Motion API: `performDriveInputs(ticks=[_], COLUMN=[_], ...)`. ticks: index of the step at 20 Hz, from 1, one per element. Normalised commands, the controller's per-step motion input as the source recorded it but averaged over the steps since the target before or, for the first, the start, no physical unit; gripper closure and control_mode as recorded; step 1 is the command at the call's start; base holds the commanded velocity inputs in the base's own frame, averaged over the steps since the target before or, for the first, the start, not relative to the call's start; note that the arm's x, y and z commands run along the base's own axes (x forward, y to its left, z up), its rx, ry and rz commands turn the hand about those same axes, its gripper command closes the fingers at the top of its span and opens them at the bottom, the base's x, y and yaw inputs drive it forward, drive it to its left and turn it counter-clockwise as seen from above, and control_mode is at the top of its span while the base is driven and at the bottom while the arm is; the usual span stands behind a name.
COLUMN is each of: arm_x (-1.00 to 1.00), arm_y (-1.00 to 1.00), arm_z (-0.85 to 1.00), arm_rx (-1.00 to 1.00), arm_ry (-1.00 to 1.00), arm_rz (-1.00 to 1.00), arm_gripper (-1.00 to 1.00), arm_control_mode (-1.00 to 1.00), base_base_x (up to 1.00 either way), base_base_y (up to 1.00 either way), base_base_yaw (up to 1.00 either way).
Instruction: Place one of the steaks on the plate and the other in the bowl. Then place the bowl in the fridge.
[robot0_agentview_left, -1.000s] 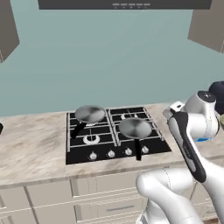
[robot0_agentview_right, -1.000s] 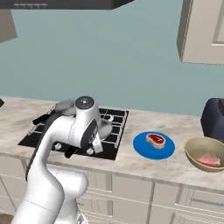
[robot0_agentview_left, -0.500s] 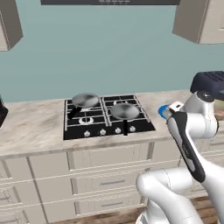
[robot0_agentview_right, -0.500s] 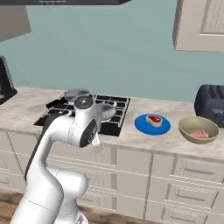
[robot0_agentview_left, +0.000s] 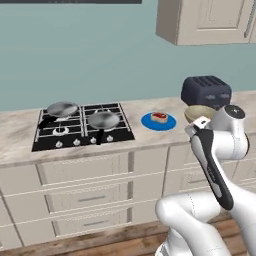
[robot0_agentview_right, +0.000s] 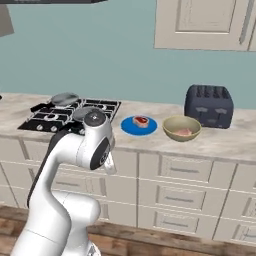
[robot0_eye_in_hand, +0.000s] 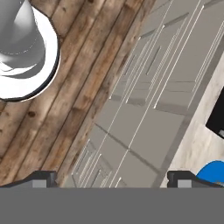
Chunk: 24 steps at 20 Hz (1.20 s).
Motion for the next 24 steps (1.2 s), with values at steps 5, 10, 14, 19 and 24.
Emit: performDriveInputs(ticks=[5, 10, 14, 19, 24], arm_x=[0.00, 0.00, 0.00, 0.00, 0.00], arm_y=[0.00, 0.00, 0.00, 0.00, 0.00], arm_z=[0.00, 0.00, 0.00, 0.00, 0.00], arm_rx=[0.00, 0.00, 0.00, 0.00, 0.00], arm_ry=[0.00, 0.00, 0.00, 0.00, 0.00], arm_rz=[0.00, 0.00, 0.00, 0.00, 0.00], arm_gripper=[-1.00, -1.00, -1.00, -1.00, -1.00], arm_control_mode=[1.00, 1.00, 1.00, 1.00, 1.00], base_base_x=[-0.19, -0.47, -0.67, -0.55, -0.28], base_base_y=[-0.77, -0.73, -0.69, -0.60, -0.45], base_base_yaw=[0.00, 0.00, 0.00, 0.00, 0.08])
